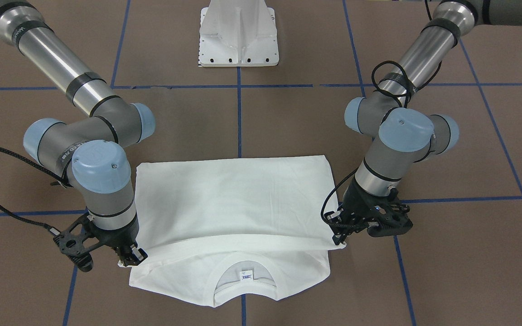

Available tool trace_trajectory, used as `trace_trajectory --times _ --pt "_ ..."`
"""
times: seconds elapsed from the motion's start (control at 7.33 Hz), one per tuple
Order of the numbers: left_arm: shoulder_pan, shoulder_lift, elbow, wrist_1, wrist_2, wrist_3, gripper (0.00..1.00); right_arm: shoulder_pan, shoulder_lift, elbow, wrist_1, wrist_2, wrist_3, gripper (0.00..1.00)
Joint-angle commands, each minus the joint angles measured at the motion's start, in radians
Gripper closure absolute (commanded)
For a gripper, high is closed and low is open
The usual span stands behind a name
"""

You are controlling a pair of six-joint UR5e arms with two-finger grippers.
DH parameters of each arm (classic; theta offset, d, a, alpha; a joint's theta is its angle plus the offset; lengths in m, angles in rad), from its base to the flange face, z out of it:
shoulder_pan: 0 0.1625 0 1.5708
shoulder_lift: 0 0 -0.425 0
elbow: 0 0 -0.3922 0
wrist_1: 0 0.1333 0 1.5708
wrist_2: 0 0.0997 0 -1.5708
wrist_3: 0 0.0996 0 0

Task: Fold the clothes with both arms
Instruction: 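Lift the hem with both grippers and fold it toward the collar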

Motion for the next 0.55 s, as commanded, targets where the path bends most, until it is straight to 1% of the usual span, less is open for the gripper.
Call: trace_trajectory --times 0.0,0.14,0.27,0.41 --pt "0.0 0.011 0.002 -0.014 0.0 0.003 0.72 0.0 -0.003 -0.007 0.008 0.0 0.004 0.74" --pt "-0.002 0.02 0.003 -0.016 0.0 0.003 0.52 0.009 -0.003 -0.005 0.01 0.0 0.004 0.59" --pt "-0.006 0.022 0.003 -0.018 0.0 0.005 0.49 0.014 -0.005 0.004 0.012 0.005 0.008 0.46" --pt "-0.013 0.028 0.003 -0.018 0.0 0.005 0.49 0.016 -0.027 0.045 0.019 0.043 0.023 0.45"
